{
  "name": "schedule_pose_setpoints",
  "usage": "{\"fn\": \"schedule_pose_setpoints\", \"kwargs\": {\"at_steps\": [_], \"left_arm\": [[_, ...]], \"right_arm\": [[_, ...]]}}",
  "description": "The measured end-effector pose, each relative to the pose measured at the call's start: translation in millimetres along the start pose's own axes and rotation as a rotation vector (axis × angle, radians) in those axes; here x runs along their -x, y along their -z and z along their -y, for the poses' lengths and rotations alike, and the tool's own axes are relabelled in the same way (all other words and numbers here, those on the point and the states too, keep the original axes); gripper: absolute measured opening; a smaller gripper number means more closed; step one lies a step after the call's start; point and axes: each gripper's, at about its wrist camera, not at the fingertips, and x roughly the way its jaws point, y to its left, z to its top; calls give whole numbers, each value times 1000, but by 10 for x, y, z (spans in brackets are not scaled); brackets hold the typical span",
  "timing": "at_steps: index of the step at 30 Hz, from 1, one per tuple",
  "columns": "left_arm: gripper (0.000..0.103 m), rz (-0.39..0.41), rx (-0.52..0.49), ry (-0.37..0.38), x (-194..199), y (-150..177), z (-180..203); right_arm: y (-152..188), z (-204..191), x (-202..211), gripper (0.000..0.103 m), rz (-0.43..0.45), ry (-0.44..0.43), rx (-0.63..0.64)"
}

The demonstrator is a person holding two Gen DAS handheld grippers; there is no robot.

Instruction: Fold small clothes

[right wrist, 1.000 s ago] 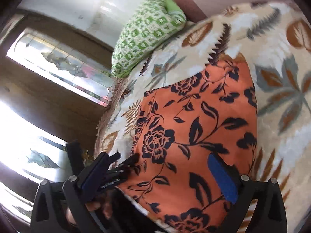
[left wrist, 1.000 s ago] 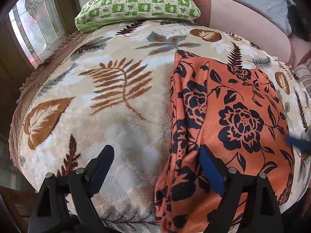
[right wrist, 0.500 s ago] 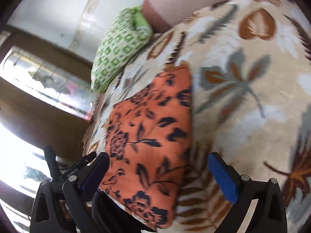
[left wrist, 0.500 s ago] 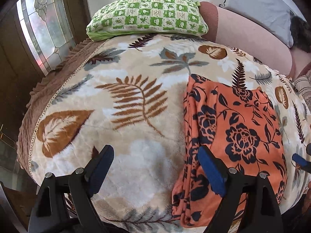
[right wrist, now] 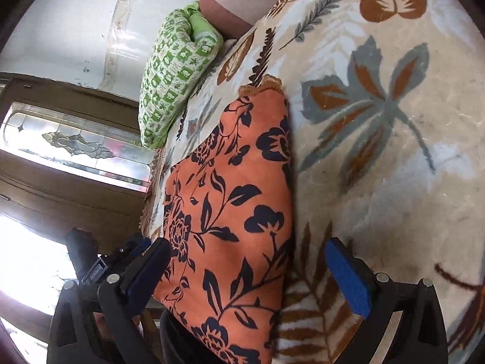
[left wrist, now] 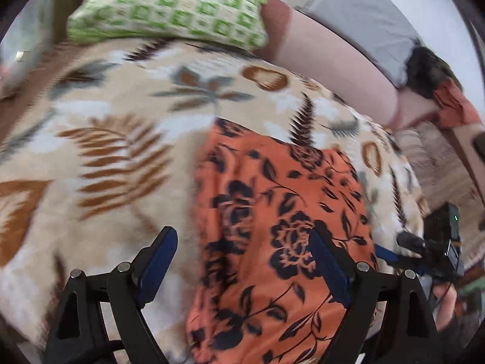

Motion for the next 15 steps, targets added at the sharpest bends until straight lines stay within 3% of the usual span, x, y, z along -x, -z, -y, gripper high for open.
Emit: {"fn": "schedule_pose_setpoints", "kwargs": {"at_steps": [5,7,9,11,13,15], "left_arm": [[89,-38,72,32,-208,-71,-144],[89,-60,99,81,-277,-55,-202],[88,-154,93,99,-458,-4,-201],[87,-150,23,63,-516,35,-99],[68,-166,-13,55,-528,39,-21],[50,-177,-23,78,-528,28,4]], "right_arm": [[-80,-54,-132,102,-16,22,14],[-105,-71,-195,102,-27,20,16],[-122,-82,-290,102,-46,35,22],[-131,-106,-413,103,-66,53,37],[-122,-240,-498,92,-96,43,100],[-87,-342,-589,61,-132,104,163]]}}
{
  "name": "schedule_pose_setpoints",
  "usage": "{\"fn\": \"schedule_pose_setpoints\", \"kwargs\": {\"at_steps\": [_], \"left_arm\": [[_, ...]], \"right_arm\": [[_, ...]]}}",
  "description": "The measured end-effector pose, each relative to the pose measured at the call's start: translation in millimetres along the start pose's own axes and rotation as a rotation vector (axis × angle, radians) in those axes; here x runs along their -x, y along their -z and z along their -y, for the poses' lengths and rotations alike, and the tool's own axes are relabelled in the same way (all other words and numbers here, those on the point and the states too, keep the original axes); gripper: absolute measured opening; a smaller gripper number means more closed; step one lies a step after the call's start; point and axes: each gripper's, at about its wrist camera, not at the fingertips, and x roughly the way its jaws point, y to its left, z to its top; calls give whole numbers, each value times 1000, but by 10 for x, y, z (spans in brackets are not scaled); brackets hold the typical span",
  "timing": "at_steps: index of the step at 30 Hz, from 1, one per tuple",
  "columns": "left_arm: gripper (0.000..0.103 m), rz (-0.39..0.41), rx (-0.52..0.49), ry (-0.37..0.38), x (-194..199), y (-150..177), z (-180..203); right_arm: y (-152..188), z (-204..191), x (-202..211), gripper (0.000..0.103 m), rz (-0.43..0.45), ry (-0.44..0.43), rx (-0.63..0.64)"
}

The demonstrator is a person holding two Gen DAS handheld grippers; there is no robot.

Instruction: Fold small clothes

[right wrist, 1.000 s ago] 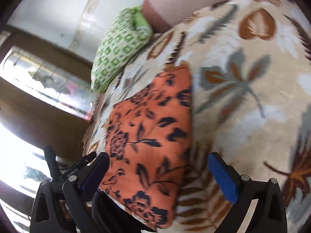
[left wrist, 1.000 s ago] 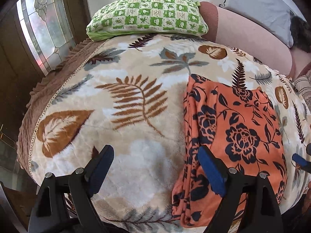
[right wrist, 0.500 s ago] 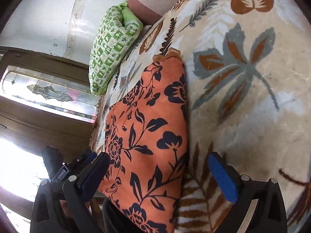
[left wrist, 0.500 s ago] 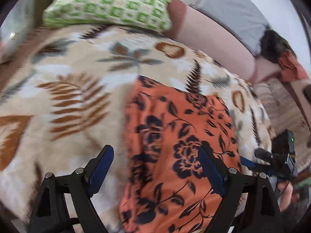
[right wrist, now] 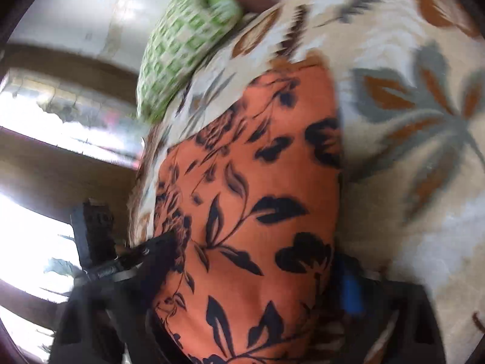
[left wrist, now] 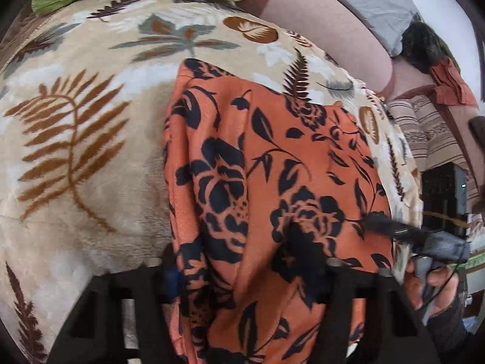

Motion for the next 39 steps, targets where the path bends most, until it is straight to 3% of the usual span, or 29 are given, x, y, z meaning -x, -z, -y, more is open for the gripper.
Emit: {"fn": "schedule_pose_setpoints", "kwargs": {"at_steps": [3,5,10,15,19,24,26,27,28,29,31,33,35,36,39], "left_arm": [[37,22,-11,5,77,12,41],[33,55,-26,-4,190,10,129],[32,199,-151,10,596,-154,743],[33,298,-195,77,725,-566,1281],[33,288,-187,114,454,-771,1576],[38,195,-155,104,-187,-827,1625],[43,102,-140,50,-603,-774,1549],[43,70,-137,9,-746,-741,1492],[43,39,-126,-57,-871,-685,1405],[48,39,-118,-54,-887,-644,1344],[58,78,-104,-48,-722,-566,1248],[58,129,-152,-78,-515,-540,1289],[59,182,-215,-90,-331,-535,1378],[63,190,-234,-88,-310,-539,1412],[68,187,-280,-104,-363,-473,1489]], "right_arm": [[-14,-48,38,43,1,32,46],[-36,-136,154,36,22,30,86],[-212,-469,695,34,115,47,228],[-554,-436,1378,34,221,37,261],[-813,-106,1752,34,244,48,241],[-879,573,1670,35,189,59,149],[-867,936,1477,39,123,78,81],[-840,1083,1380,55,110,135,50],[-795,1223,1285,62,95,227,29],[-753,1322,1216,63,81,318,13],[-669,1329,1318,66,147,313,2],[-606,1091,1534,66,247,355,62],[-614,842,1662,68,319,310,106],[-616,719,1718,74,341,233,115],[-604,590,1596,84,302,61,79]]}}
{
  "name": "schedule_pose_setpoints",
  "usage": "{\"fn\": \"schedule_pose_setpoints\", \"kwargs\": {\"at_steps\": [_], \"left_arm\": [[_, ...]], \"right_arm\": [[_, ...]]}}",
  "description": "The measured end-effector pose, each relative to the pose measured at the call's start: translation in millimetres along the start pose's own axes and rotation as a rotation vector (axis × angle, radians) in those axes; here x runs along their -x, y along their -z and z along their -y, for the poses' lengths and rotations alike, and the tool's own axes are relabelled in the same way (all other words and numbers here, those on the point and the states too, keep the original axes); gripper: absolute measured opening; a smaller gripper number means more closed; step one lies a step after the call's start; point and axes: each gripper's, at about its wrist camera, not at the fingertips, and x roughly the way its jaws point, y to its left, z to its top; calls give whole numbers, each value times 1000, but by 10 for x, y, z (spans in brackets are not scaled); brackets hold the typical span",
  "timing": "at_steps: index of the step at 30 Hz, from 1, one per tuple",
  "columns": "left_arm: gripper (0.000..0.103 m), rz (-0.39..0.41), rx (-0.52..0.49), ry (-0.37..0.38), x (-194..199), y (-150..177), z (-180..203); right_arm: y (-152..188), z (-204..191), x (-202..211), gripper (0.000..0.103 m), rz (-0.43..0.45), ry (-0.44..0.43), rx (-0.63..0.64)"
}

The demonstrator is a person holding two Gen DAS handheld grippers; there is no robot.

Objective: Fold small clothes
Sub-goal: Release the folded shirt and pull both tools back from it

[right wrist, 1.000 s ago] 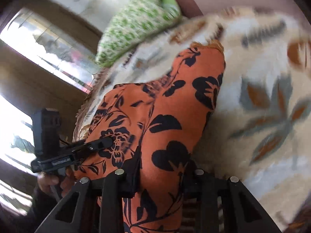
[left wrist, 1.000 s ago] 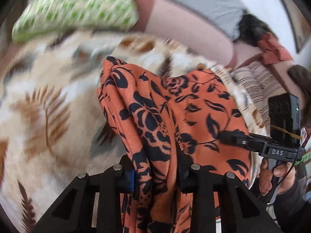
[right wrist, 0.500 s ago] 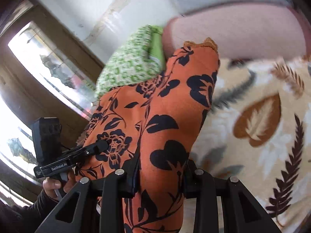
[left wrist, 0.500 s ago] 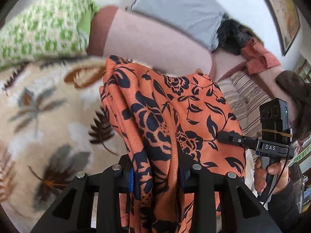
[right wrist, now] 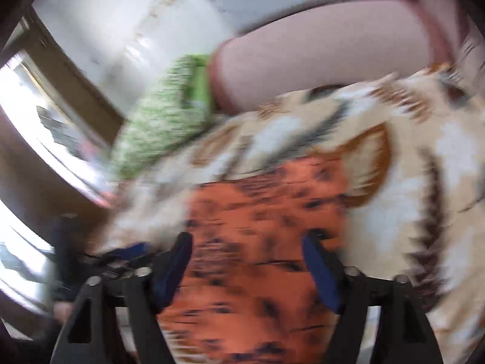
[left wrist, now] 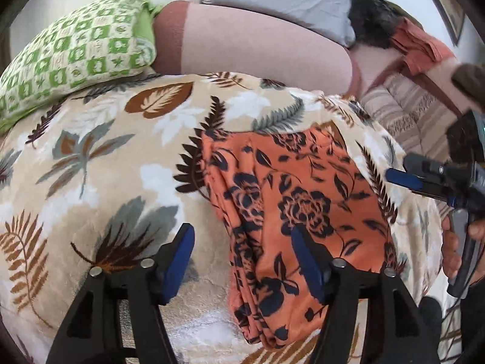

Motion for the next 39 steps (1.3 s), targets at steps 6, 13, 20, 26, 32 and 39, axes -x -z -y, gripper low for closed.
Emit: {"fn": "schedule_pose_setpoints", "kwargs": {"at_steps": [6,13,20,26,32,39], "left_arm": [[72,-132,68,-117,-289,165,-83],[75,-69,5,-191,-52,134,-12],[75,-34,19,-230,200,160,15],[80,9,52,-212,475,200,96],[92,90,78,-243,836,422,366],[92,50,71,-262,983,601,661]], "right_arm": [[231,253,-466,88,-112,70,-108],[-66,93,-523,90,-46,79,-51],[-5,-9,-605,92,-46,107,-90],[450,-453,17,92,-1,171,-25],[1093,-644,504,92,26,309,28],[1519,-803,725,92,-4,426,87]]}}
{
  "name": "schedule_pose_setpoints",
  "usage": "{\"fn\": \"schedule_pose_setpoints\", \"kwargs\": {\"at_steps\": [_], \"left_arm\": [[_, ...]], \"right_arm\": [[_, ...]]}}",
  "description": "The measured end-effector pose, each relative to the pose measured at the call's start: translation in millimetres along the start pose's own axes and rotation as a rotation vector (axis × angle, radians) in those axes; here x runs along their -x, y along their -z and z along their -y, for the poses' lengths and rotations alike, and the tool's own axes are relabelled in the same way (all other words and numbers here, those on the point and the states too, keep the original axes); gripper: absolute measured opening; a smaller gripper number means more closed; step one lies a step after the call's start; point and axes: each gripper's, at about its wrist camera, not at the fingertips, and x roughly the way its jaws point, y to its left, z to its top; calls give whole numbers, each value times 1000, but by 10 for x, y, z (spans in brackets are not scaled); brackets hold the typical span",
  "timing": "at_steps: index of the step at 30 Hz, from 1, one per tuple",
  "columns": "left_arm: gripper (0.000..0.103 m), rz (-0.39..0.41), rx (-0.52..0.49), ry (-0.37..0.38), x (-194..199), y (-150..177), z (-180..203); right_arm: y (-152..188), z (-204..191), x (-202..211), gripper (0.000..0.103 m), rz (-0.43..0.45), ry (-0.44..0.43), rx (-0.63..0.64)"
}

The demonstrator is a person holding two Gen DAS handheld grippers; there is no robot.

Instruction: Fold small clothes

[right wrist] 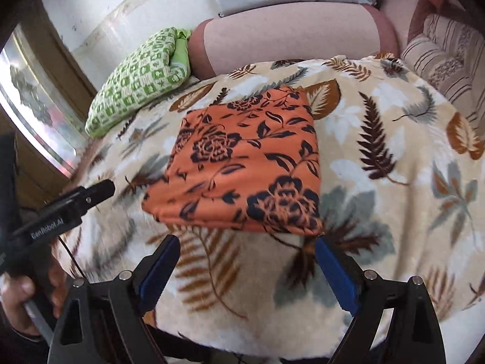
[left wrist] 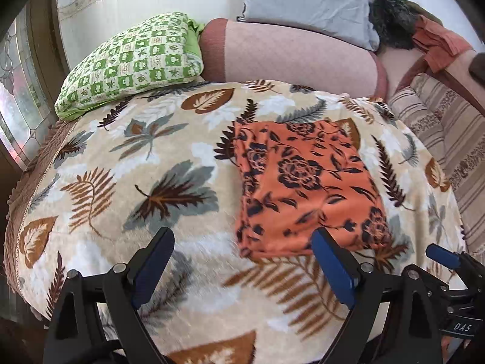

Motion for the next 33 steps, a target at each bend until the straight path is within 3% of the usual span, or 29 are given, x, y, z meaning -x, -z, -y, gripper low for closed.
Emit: {"fn": "schedule_pose_setpoints", "kwargs": {"at_steps": [6,10,18,22,33], "left_arm": [[92,35,4,1,220,21,72],[92,40,-13,-36,285,-7,122],[92,56,-35,-72,311,-41,186],[100,53,-45,-82,290,-60,201],[101,56,-52,-62,199,-135,215]], "right_arm": [[-58,-25,202,92,38,17,26],[-74,-66,256,92,45,19,42],[-107,-141,266,92,54,33,67],[-139,-157,242,92,53,32,76],[-217,-173,145,92,44,22,74]]}}
